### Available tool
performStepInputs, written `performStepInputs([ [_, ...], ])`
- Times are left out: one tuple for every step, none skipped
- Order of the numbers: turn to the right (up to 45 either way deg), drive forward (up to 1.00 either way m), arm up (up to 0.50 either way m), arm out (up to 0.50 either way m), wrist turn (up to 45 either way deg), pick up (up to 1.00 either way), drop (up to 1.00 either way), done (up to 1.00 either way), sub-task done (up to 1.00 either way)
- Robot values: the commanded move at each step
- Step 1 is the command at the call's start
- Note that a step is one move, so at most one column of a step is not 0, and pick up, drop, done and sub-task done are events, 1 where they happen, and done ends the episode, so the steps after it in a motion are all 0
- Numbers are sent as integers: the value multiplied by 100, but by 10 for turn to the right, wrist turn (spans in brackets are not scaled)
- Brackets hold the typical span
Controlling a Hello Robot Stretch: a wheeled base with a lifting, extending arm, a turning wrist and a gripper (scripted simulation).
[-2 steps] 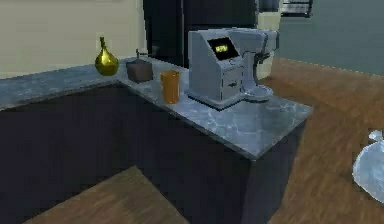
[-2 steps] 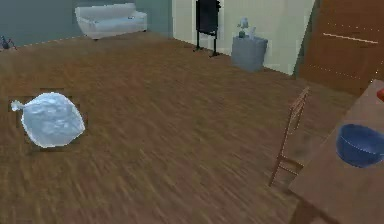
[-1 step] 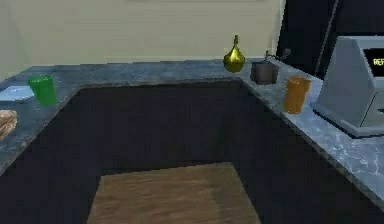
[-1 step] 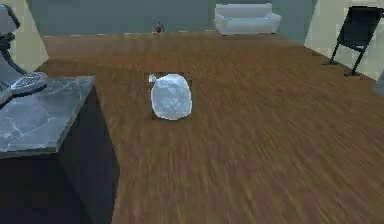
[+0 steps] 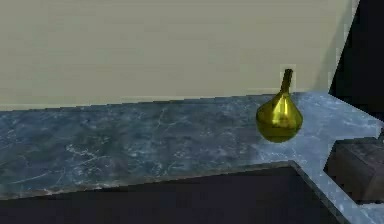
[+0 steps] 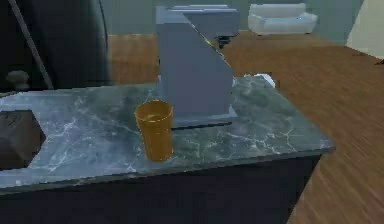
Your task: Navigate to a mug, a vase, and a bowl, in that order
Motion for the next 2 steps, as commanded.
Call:
performStepInputs([
  [-300, 0, 0, 0, 0, 0, 0, 0, 0],
  [0, 5, 0, 0, 0, 0, 0, 0, 0],
])
